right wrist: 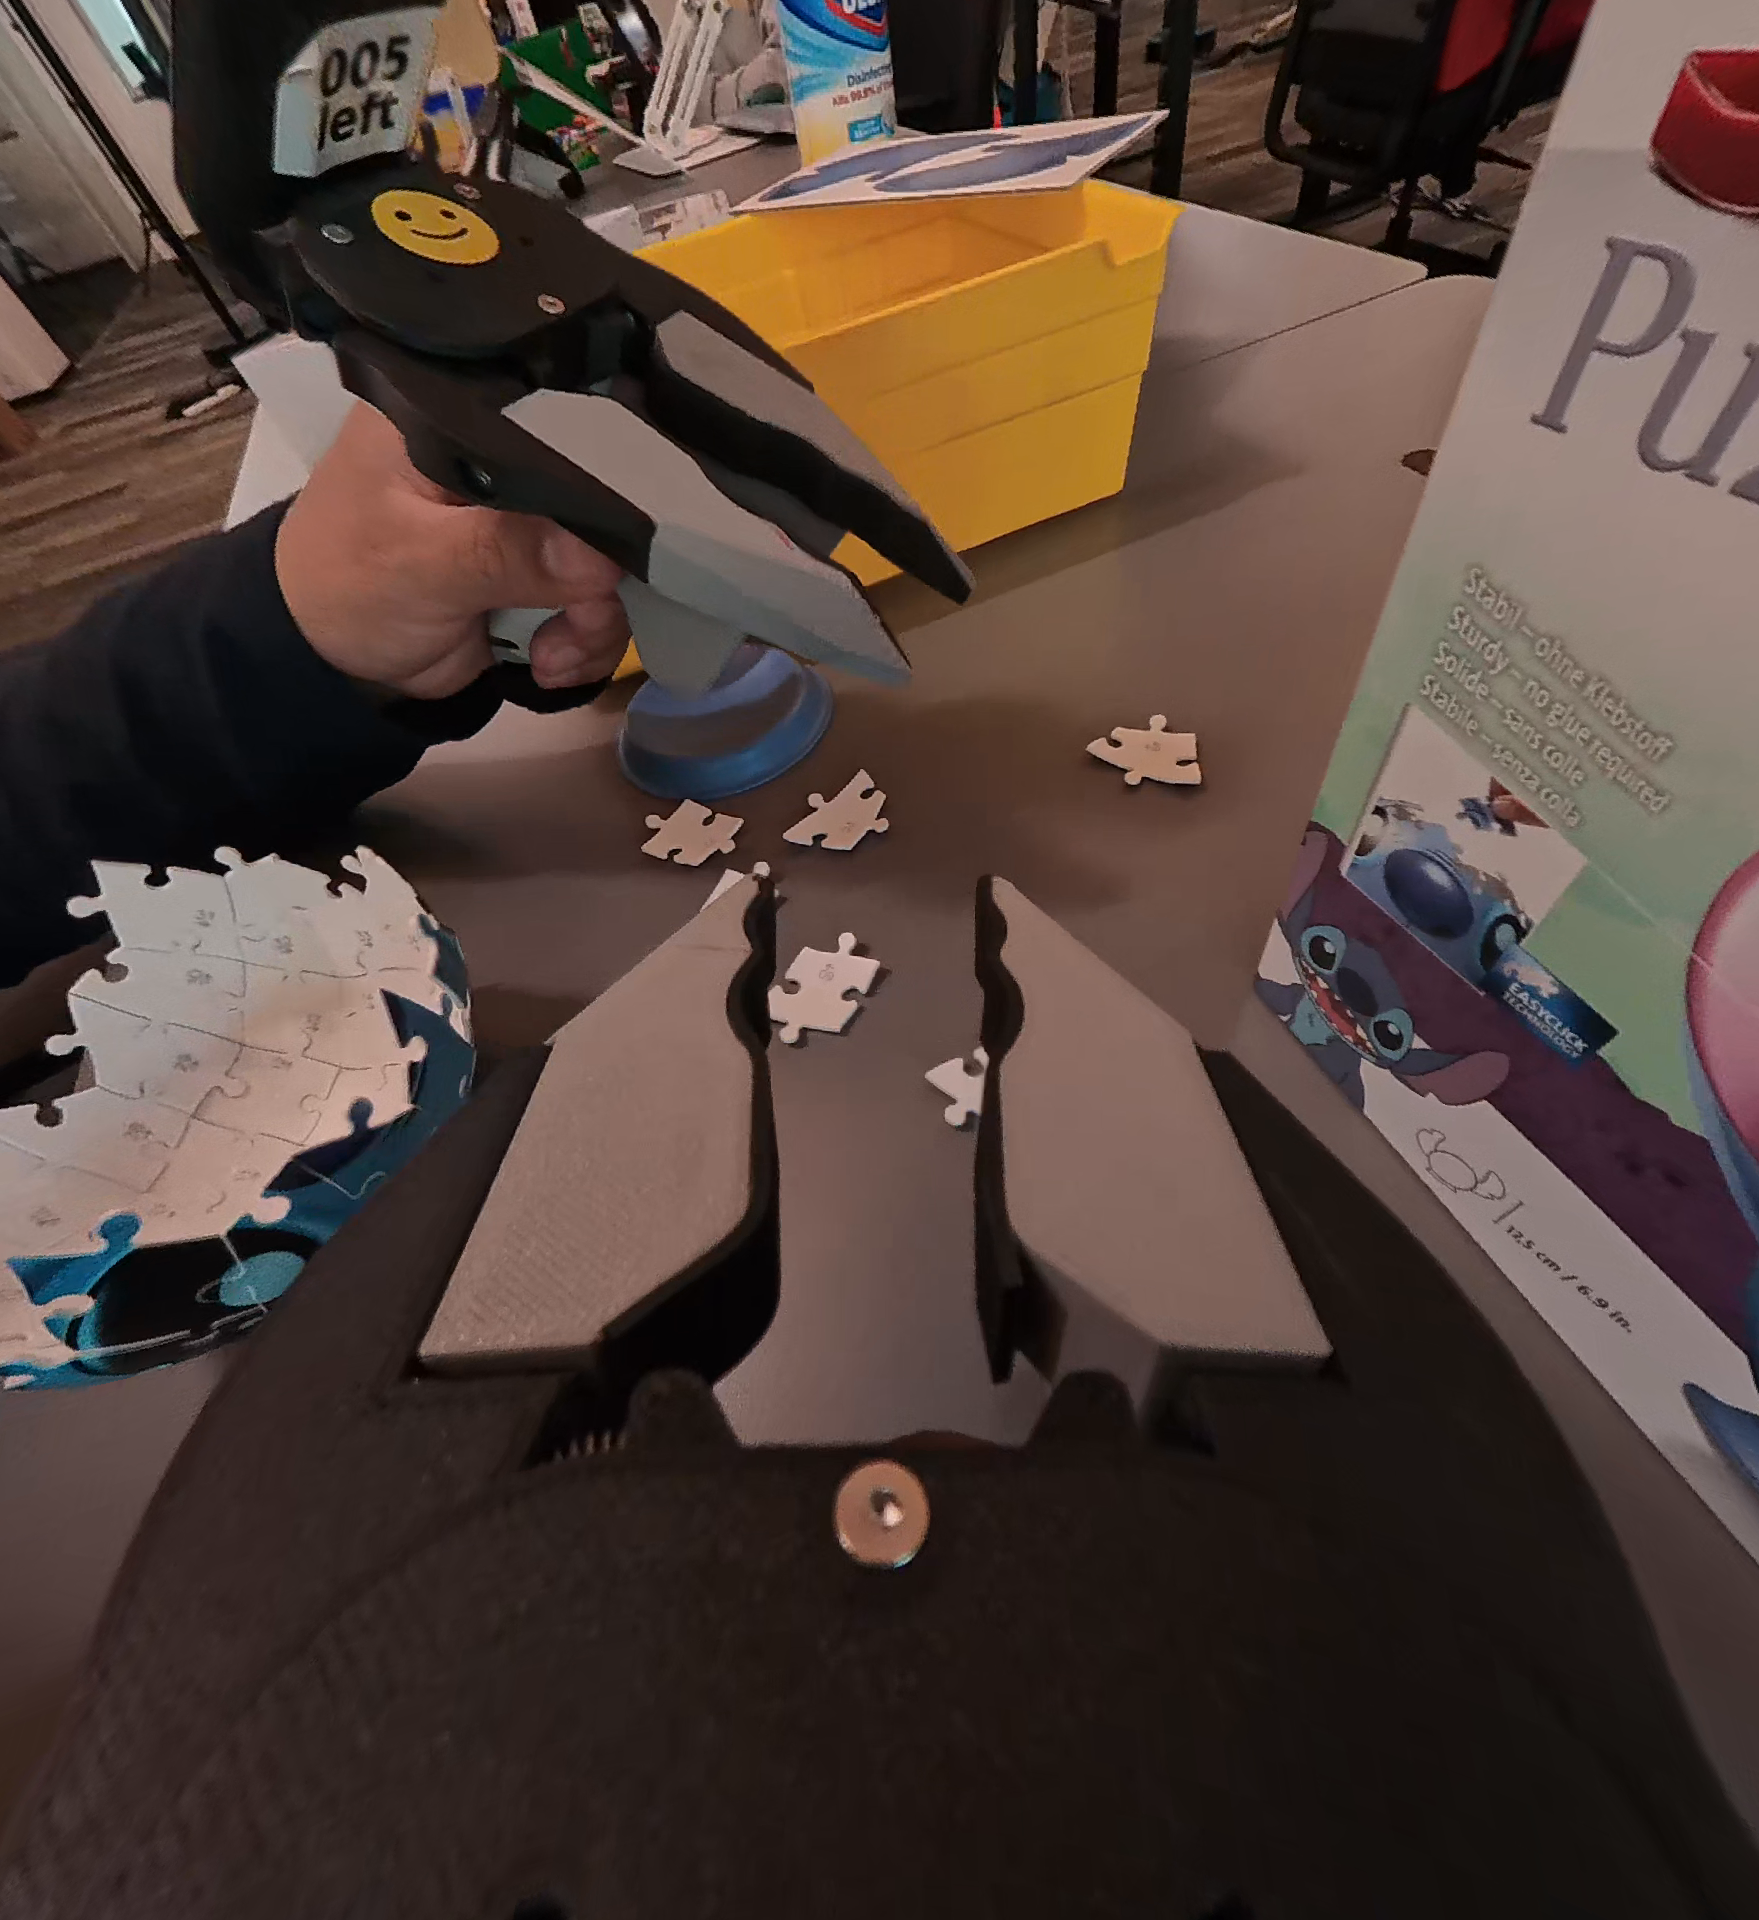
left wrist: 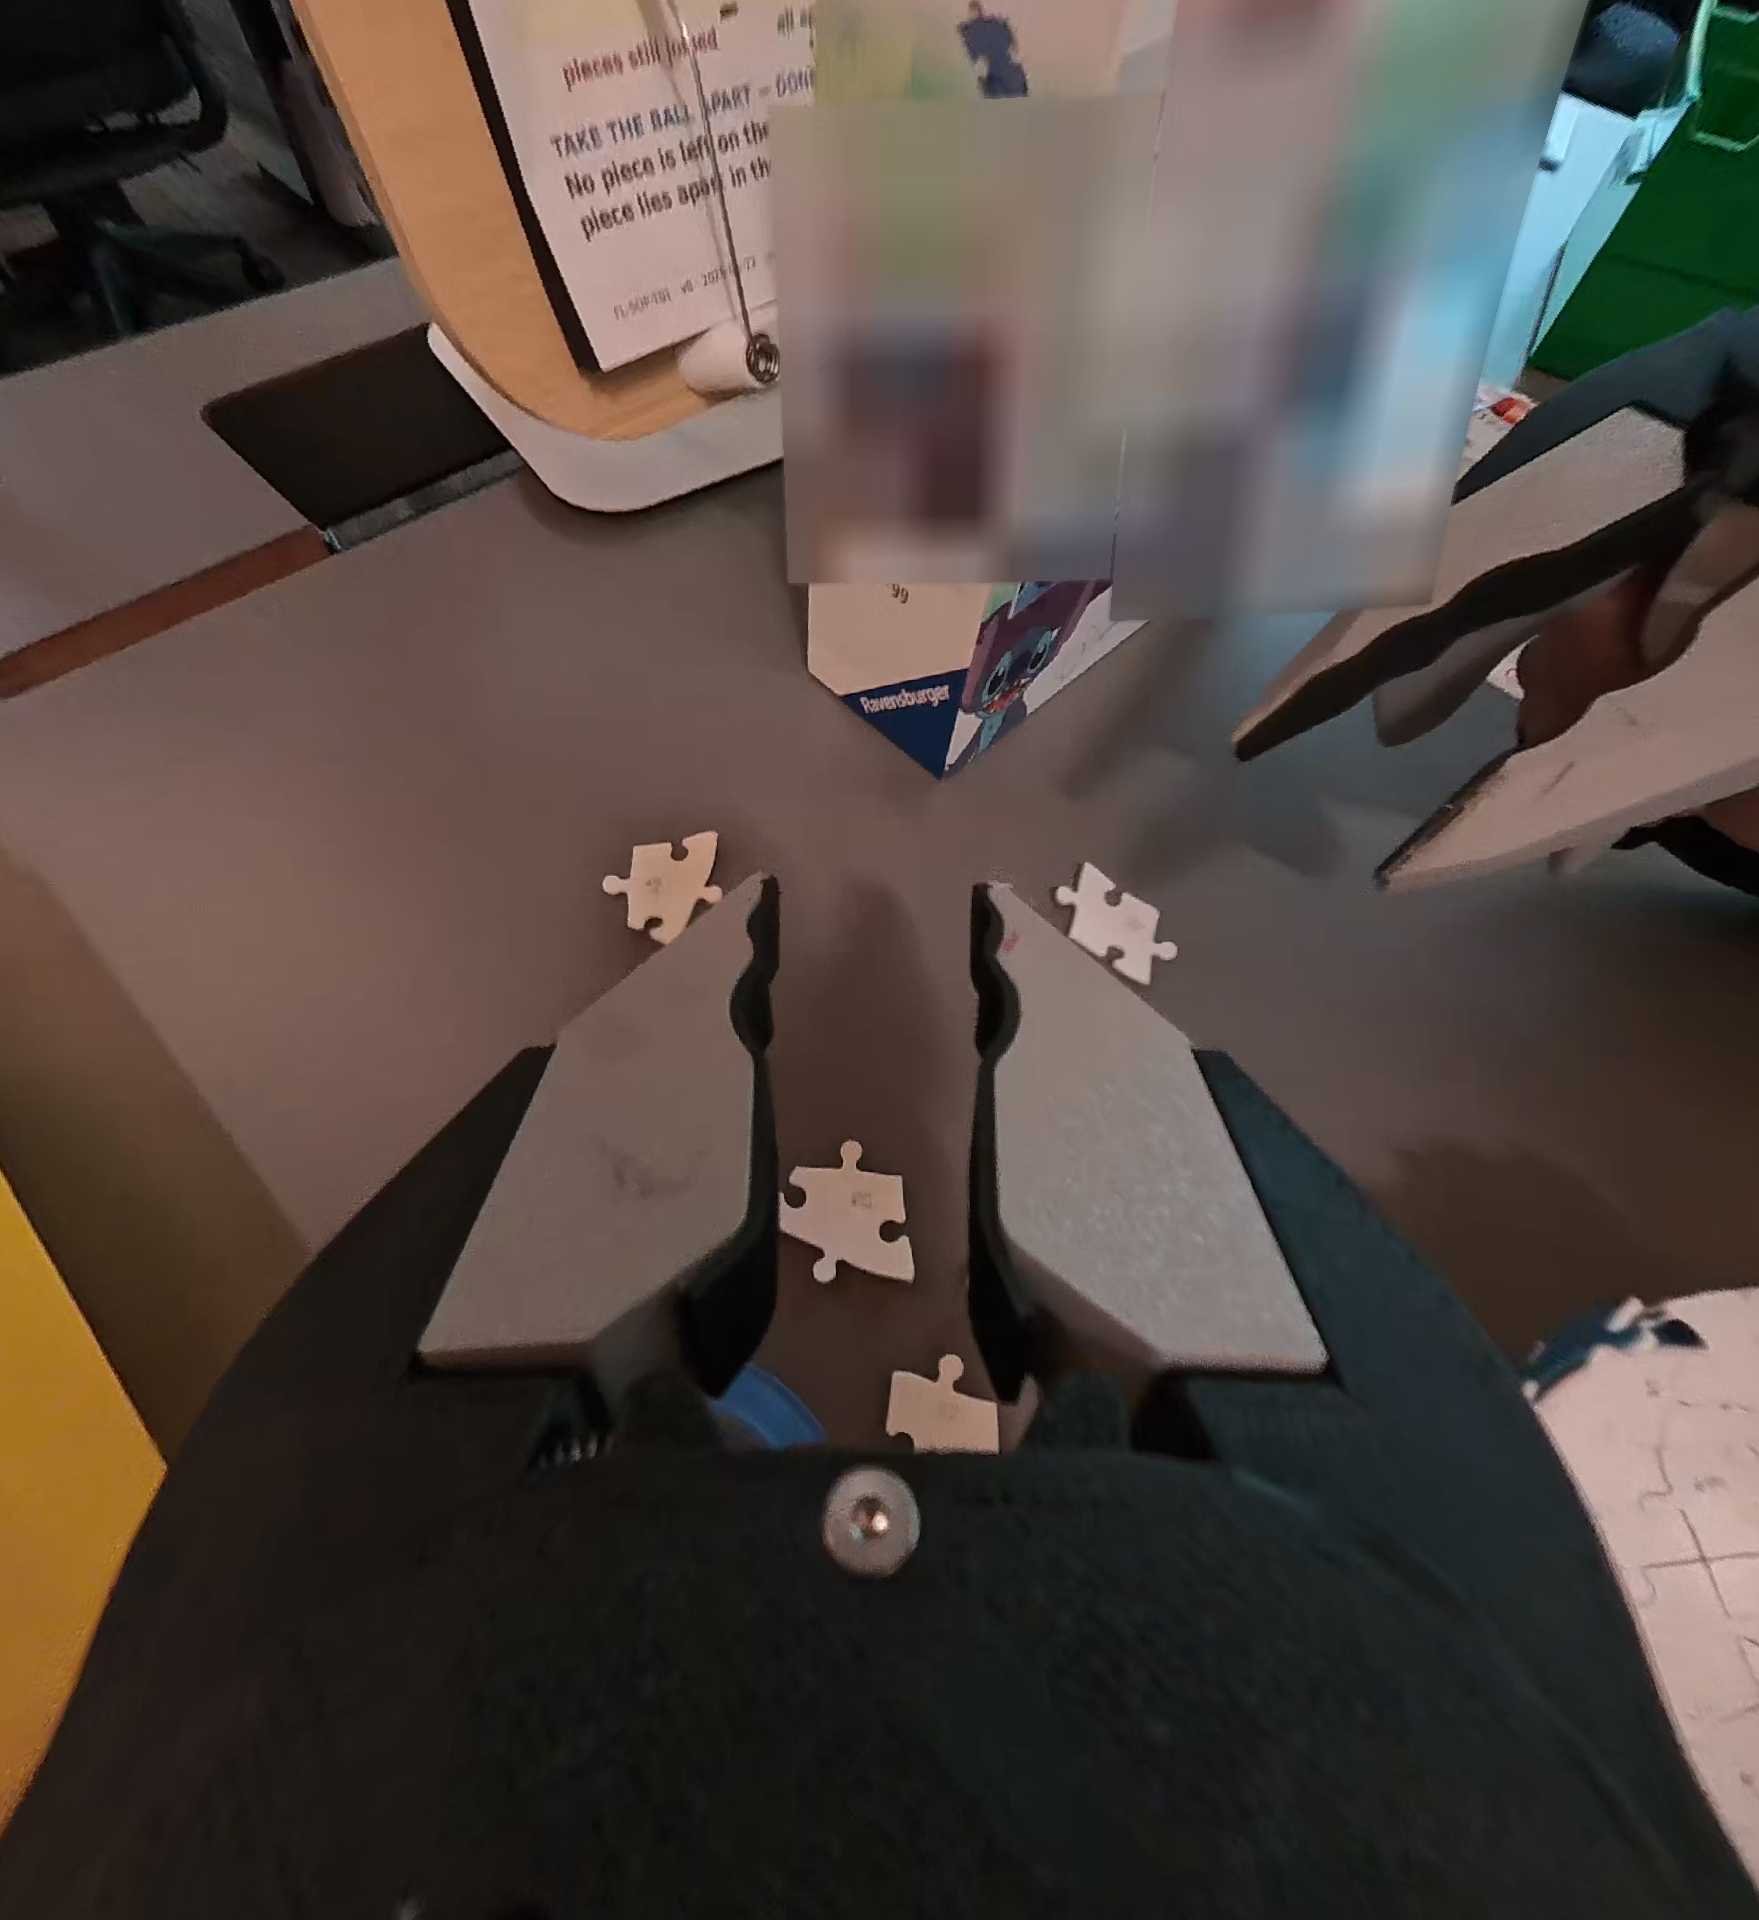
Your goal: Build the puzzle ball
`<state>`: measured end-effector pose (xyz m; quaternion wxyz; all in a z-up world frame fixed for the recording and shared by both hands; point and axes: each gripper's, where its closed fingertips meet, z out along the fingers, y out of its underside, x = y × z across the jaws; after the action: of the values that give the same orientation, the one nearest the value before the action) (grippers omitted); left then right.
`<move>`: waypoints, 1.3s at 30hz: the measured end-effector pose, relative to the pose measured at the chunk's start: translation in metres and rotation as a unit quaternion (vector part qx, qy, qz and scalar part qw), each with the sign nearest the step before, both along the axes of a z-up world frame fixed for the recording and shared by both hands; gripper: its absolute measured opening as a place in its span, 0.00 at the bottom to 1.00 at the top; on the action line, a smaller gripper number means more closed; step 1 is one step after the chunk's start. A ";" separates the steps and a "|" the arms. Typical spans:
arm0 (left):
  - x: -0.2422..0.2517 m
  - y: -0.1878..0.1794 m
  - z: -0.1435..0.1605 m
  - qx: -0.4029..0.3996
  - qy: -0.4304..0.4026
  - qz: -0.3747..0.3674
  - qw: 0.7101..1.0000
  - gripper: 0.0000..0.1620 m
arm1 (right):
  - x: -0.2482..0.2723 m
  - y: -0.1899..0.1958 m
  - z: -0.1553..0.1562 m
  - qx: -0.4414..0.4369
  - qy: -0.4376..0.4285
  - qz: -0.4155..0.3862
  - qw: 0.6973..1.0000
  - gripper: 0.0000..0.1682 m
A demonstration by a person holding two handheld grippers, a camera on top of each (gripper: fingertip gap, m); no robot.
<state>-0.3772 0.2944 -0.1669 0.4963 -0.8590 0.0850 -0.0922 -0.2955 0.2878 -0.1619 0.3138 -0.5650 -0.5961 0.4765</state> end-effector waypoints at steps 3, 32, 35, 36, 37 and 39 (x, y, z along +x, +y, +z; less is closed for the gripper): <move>0.000 0.001 -0.012 -0.026 0.006 0.002 1.000 0.23 | 0.000 0.002 -0.002 0.001 -0.005 -0.003 1.000 0.22; -0.014 0.002 -0.030 -0.059 0.028 0.033 0.997 0.25 | 0.001 0.018 -0.009 0.064 -0.018 -0.048 0.997 0.21; -0.019 0.004 -0.024 -0.041 0.031 0.048 0.998 0.24 | 0.002 0.024 -0.006 0.074 -0.013 -0.066 0.995 0.22; -0.020 0.006 -0.016 -0.020 0.030 0.054 0.998 0.24 | 0.002 0.027 -0.005 0.076 -0.010 -0.073 0.994 0.23; -0.022 0.007 -0.006 0.009 0.026 0.061 0.998 0.24 | 0.003 0.030 -0.003 0.078 -0.006 -0.081 0.994 0.24; -0.019 0.007 0.024 0.085 0.005 0.059 0.995 0.25 | 0.004 0.035 0.001 0.080 0.003 -0.096 0.992 0.27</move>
<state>-0.3961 0.3015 -0.1429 0.5718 -0.8176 0.0444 -0.0512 -0.2912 0.3229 -0.1606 0.4039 -0.5914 -0.5742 0.3967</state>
